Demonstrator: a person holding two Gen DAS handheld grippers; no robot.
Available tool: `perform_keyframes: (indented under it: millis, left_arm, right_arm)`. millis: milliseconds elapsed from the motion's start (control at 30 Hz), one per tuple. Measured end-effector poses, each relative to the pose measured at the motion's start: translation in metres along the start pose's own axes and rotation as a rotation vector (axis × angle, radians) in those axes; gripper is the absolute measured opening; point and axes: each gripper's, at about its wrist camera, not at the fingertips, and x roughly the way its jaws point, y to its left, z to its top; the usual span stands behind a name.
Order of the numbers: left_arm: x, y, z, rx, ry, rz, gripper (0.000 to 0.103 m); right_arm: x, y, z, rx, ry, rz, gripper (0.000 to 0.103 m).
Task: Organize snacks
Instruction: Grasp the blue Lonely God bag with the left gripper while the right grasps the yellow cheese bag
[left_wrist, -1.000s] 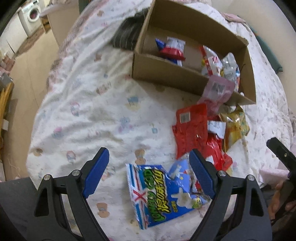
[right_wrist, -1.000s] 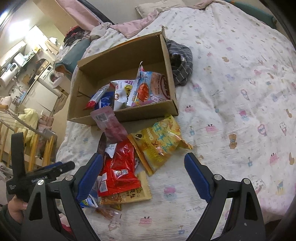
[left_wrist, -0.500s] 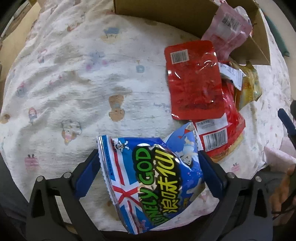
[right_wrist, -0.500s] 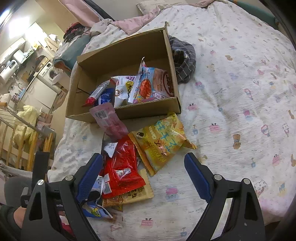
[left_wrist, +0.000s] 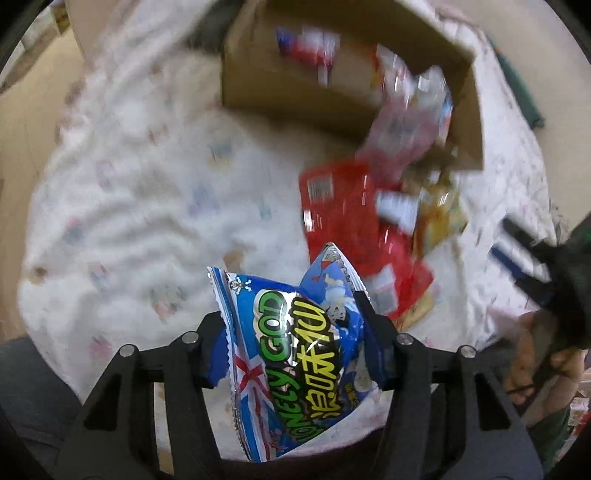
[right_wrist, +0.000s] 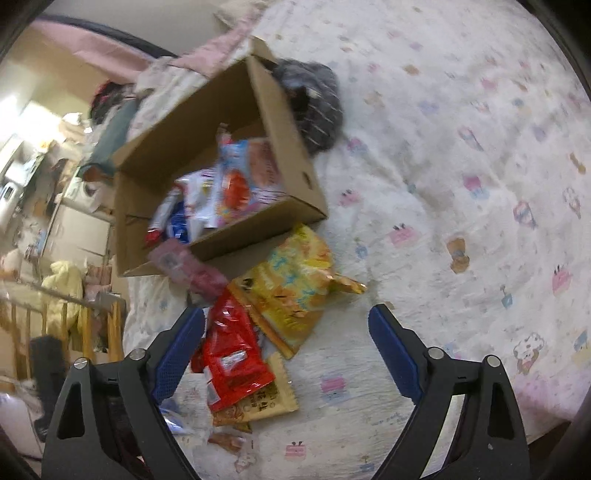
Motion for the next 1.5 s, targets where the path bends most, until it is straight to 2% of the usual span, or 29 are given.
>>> perform_keyframes:
  millis: [33, 133, 333, 467, 600, 667, 767, 967, 1333, 1500]
  left_arm:
    - [-0.01, 0.002, 0.004, -0.002, -0.044, 0.016, 0.054]
    - [-0.019, 0.007, 0.012, -0.029, -0.089, 0.024, 0.054]
    - [-0.017, 0.008, 0.011, -0.033, -0.091, 0.022, 0.054]
    - [-0.013, 0.011, 0.008, -0.041, -0.083, 0.025, 0.054]
    - [-0.006, 0.015, 0.01, -0.057, -0.071, 0.04, 0.054]
    - [-0.004, 0.015, 0.012, -0.062, -0.075, 0.051, 0.054]
    - [-0.005, 0.015, 0.014, -0.065, -0.091, 0.069, 0.054]
    - [-0.007, 0.016, 0.018, -0.079, -0.123, 0.098, 0.054]
    - [-0.007, 0.006, 0.02, -0.091, -0.148, 0.108, 0.054]
    - [-0.007, 0.001, 0.021, -0.083, -0.168, 0.12, 0.054]
  right_arm:
    - [0.007, -0.001, 0.003, -0.002, 0.027, -0.021, 0.099]
    - [0.029, 0.01, 0.014, -0.08, 0.108, -0.078, 0.101]
    - [0.074, 0.056, 0.017, -0.42, 0.18, -0.243, 0.103]
    - [0.102, 0.065, 0.016, -0.492, 0.239, -0.267, 0.103]
    - [0.121, 0.061, 0.021, -0.485, 0.265, -0.285, 0.102]
    - [0.122, 0.057, 0.026, -0.445, 0.272, -0.247, 0.08]
    - [0.116, 0.054, 0.031, -0.432, 0.266, -0.229, 0.067]
    - [0.092, 0.054, 0.033, -0.418, 0.231, -0.184, 0.063]
    - [0.03, 0.026, 0.033, -0.331, 0.144, -0.084, 0.063]
    - [0.02, 0.015, 0.027, -0.306, 0.134, -0.084, 0.063]
